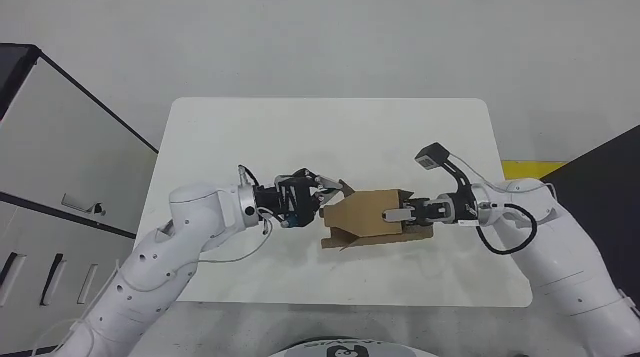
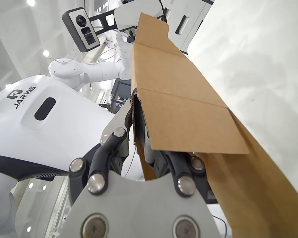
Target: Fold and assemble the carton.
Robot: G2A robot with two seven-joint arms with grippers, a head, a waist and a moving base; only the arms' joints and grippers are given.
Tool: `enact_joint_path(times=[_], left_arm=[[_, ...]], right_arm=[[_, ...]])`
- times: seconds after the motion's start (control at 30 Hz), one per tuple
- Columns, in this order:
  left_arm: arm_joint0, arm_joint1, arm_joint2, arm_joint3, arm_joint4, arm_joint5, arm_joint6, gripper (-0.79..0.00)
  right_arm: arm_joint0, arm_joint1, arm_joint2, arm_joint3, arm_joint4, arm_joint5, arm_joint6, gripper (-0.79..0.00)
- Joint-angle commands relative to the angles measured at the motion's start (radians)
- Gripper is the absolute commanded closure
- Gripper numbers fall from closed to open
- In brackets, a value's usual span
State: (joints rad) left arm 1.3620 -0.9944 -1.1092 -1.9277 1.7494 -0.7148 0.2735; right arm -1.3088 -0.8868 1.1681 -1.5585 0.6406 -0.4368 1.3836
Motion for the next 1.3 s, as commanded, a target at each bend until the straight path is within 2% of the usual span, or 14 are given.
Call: enact_joint_path(times=[0.0, 0.57, 1.07, 1.1, 1.13, 1.17, 1.27], left_arm=[[-0.001, 0.000, 0.002, 0.003, 0.001, 0.000, 0.002, 0.000], [-0.002, 0.001, 0.017, 0.003, 0.001, -0.002, 0.014, 0.000], [0.067, 0.022, -0.109, -0.016, -0.007, 0.036, 0.014, 0.000], [0.073, 0.023, -0.117, -0.019, -0.008, 0.039, 0.014, -0.040], [0.080, 0.025, -0.129, -0.021, -0.008, 0.044, 0.011, -0.296], [0.087, 0.027, -0.139, -0.025, -0.007, 0.044, 0.007, -0.785], [0.097, 0.028, -0.149, -0.027, -0.008, 0.049, -0.006, -0.785]], right_arm=[[0.001, 0.002, -0.004, 0.001, 0.002, -0.003, -0.003, 0.000], [0.001, 0.026, -0.037, -0.013, -0.001, -0.032, -0.032, 0.000], [-0.025, 0.044, 0.008, 0.027, 0.052, -0.144, -0.144, 0.000], [-0.028, 0.045, 0.009, 0.023, 0.056, -0.151, -0.151, 0.000], [-0.027, 0.045, 0.016, 0.024, 0.063, -0.165, -0.165, 0.000], [-0.027, 0.045, 0.016, 0.024, 0.063, -0.165, -0.165, 0.000], [-0.027, 0.045, 0.016, 0.024, 0.063, -0.165, -0.165, 0.000]])
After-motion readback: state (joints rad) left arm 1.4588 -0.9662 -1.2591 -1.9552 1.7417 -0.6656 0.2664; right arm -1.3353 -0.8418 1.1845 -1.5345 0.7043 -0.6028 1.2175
